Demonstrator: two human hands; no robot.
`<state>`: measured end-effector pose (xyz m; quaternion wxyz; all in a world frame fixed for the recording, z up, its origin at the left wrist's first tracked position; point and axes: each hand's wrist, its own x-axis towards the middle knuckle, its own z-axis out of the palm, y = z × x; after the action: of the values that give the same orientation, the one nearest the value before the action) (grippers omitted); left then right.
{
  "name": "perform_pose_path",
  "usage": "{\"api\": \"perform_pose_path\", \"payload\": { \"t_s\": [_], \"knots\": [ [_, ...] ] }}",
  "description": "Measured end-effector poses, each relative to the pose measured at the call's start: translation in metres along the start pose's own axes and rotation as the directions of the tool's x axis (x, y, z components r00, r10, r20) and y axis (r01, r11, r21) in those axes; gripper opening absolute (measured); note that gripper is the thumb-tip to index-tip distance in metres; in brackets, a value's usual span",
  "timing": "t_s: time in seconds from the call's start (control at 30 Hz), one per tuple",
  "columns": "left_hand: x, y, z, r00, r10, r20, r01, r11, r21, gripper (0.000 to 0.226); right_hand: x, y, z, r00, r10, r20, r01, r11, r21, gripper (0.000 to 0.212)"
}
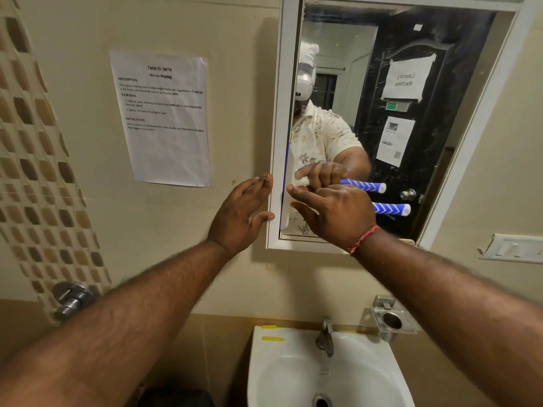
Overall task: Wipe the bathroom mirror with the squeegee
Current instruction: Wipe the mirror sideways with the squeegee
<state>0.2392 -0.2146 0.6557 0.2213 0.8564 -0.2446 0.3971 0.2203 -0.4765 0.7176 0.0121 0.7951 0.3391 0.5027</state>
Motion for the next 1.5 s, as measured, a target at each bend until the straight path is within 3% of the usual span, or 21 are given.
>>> {"api": "perform_pose_path", "payload": {
  "t_s": [0.57,0.97,1.27,1.5],
  "knots": [
    [-0.001,0.001,0.002,0.999,-0.040,0.017,0.039,0.999,0.023,0.089,-0.015,0.010,0.010,1.000,0.000,-0.002,0.000,0.996,0.087,0.034],
    [-0.002,0.004,0.002,1.000,-0.016,-0.004,0.016,1.000,0.022,0.090,-0.022,0.023,-0.008,0.998,-0.055,0.032,0.054,0.998,0.044,0.032],
    [-0.001,0.008,-0.001,0.999,0.008,-0.045,-0.007,1.000,0.006,0.087,-0.068,0.077,-0.037,0.997,0.031,0.068,-0.031,1.000,0.002,0.033],
    [0.001,0.006,0.006,0.996,0.026,-0.082,-0.027,1.000,-0.015,0.070,-0.109,0.125,-0.072,0.989,0.080,0.123,-0.067,0.992,-0.105,0.032]
  ]
}}
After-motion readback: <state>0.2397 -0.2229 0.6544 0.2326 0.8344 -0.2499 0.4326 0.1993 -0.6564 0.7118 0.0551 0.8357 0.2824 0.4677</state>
